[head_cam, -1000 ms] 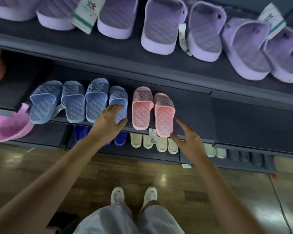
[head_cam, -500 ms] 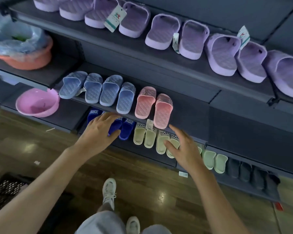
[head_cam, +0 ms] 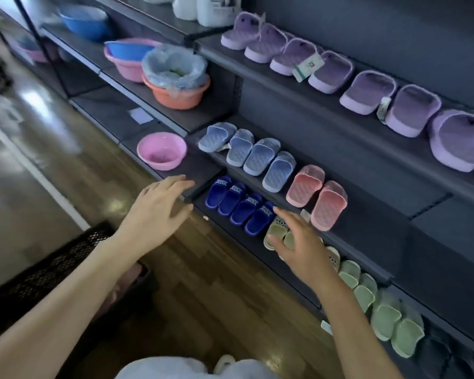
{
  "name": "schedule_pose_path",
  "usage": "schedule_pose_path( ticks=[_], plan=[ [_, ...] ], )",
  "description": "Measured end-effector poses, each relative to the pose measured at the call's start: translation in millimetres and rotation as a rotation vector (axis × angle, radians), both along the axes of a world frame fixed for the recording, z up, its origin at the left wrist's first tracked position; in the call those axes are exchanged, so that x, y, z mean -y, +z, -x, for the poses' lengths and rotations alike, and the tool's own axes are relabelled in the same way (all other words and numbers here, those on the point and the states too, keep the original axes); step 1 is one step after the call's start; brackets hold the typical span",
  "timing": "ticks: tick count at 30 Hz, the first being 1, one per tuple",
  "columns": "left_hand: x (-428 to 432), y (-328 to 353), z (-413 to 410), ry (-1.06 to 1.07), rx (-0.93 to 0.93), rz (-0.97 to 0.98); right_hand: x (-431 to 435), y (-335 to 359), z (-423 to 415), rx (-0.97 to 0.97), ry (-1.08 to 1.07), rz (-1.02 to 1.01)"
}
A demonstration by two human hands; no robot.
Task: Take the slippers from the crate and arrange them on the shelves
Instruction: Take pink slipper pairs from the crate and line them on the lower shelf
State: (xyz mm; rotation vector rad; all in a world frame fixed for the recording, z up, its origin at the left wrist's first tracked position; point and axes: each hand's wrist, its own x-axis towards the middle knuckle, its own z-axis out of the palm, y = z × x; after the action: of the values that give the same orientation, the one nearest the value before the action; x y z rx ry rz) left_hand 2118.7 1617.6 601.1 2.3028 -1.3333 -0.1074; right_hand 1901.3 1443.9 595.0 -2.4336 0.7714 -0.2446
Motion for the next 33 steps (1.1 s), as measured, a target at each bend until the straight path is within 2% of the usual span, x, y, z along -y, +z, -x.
schedule_pose_path(
  ticks=[12,18,29,33],
  plan=[
    [-214,5,-92,0.390,-0.025,-0.005,-136,7,-167,0.006,0.393,-0.017],
    [-289,-3,-105,0.552,-0.078,0.021,-196,0,-232,-0.003,0.594,0.013],
    [-369,-33,-96,0.994,-0.216,0.035,-270,-28,-343,-0.071,1.011,0.024],
    [-371,-50,-110,1.067,-0.237,0.006,-280,-48,-385,-0.109,1.102,0.011]
  ],
)
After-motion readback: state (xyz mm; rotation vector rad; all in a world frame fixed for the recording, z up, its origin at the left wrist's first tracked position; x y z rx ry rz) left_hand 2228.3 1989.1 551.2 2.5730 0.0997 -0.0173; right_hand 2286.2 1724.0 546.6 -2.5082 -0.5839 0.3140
